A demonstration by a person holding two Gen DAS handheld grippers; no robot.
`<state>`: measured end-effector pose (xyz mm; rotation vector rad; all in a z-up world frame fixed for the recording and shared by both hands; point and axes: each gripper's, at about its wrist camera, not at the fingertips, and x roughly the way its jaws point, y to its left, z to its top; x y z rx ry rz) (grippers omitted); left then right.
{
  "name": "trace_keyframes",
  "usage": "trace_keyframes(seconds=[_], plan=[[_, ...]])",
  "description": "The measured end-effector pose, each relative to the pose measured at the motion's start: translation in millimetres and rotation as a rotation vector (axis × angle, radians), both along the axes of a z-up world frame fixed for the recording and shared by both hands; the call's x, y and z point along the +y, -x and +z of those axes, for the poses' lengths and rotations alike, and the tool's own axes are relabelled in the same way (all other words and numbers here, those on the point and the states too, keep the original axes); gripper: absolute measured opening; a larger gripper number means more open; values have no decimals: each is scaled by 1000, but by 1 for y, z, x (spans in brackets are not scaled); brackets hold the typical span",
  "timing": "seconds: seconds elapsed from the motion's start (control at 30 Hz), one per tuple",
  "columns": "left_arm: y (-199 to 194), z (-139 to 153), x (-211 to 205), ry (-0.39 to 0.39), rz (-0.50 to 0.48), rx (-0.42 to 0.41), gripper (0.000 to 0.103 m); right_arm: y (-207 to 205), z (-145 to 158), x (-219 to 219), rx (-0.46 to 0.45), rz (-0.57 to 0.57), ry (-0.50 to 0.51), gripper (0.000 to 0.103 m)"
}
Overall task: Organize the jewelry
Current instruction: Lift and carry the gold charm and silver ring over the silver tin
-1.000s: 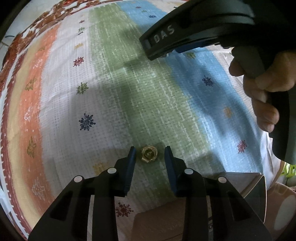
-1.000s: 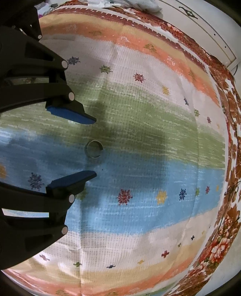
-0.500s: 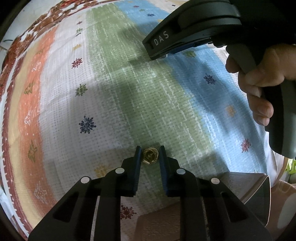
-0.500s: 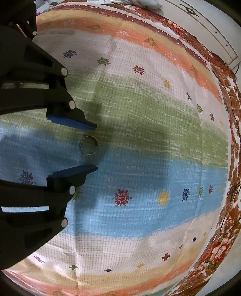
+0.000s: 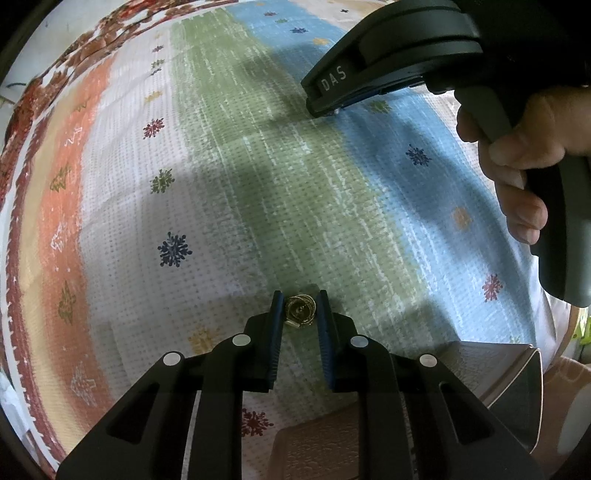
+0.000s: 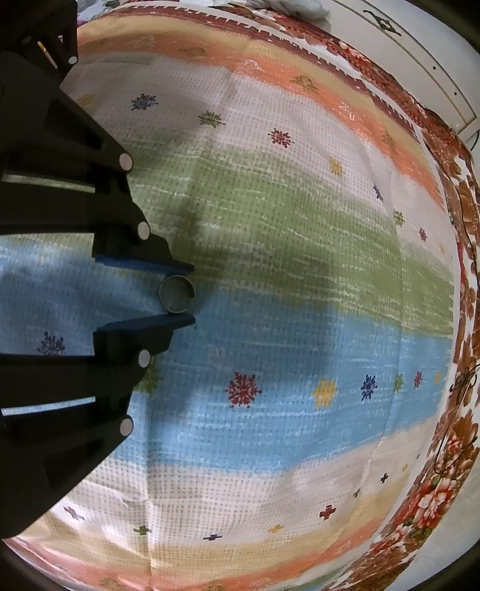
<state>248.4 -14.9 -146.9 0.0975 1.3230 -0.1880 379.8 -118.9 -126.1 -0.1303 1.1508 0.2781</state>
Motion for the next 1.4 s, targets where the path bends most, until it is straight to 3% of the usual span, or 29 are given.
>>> trace_keyframes(seconds=[0.87, 1.4], plan=[[2, 2, 8, 13, 8, -12, 17, 5, 6, -2, -2, -6, -2, 23], [7, 42, 23, 53, 56, -100, 17, 30, 32, -17, -56, -39, 0, 23]])
